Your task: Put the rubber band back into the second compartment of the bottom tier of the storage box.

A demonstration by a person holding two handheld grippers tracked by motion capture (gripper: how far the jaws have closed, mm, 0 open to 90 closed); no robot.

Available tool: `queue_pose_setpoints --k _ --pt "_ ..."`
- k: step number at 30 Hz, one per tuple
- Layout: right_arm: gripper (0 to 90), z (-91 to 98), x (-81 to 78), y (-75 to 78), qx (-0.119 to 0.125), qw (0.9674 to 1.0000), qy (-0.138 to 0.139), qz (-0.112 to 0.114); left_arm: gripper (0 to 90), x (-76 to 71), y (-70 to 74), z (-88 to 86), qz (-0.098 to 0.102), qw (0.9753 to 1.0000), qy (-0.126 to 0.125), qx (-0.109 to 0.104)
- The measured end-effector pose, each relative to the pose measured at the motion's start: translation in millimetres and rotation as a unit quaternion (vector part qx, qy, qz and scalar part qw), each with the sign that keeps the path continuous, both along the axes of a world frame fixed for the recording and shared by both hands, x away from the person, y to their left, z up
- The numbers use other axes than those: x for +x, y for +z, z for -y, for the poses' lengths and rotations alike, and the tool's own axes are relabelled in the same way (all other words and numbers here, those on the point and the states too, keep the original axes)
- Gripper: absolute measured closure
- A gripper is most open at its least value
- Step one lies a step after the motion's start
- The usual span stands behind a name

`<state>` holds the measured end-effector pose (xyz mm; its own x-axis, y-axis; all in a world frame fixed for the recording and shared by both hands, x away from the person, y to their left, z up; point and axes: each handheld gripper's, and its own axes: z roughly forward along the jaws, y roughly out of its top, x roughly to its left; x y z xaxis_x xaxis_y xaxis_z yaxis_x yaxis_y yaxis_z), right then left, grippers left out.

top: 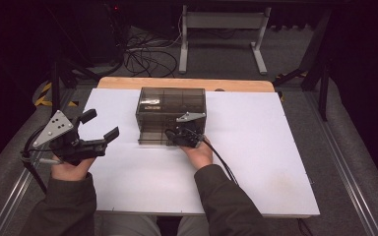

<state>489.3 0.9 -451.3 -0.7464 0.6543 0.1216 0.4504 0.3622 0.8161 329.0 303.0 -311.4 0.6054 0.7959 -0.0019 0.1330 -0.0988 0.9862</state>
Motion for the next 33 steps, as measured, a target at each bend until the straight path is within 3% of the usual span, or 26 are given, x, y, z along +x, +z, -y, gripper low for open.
queue_pose_setpoints --k 15,24,33 --pt "46.0 1.9 -2.9 3.6 0.02 0.9997 -0.006 -0.013 7.8 -0.1 0.1 -0.9 0.001 1.0 0.001 -0.002" --pt "43.5 5.3 -4.9 6.6 0.035 0.9992 -0.007 -0.016 7.8 -0.2 0.1 -1.3 0.001 1.0 0.001 -0.002" --pt "37.7 8.2 -8.9 9.8 0.036 0.9992 -0.001 -0.017 7.7 -0.5 0.2 -1.1 0.002 1.0 0.002 -0.003"
